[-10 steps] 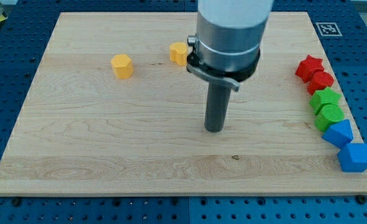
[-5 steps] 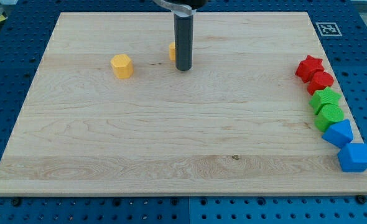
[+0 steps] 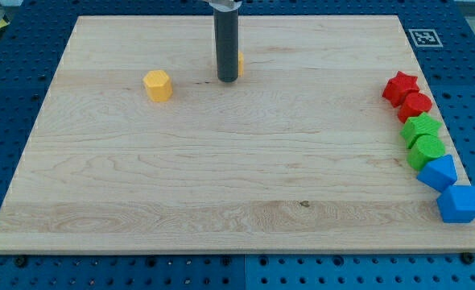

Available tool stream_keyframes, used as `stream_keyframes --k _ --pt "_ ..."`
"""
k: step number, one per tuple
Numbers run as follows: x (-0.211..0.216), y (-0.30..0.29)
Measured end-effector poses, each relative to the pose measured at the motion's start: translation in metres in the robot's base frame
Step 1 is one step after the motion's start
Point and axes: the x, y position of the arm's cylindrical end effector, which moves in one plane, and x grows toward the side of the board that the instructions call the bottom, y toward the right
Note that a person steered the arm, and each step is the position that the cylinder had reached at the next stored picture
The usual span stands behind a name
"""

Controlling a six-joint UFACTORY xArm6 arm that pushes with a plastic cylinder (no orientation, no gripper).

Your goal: Slide the yellow heart to the top of the red star

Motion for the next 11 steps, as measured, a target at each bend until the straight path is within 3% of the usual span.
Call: stream_keyframes --k 2,3,8,11 --pt "-0.012 0.029" --pt "-0.004 0.023" --pt "-0.046 -0.038" --pt "-0.045 0.007"
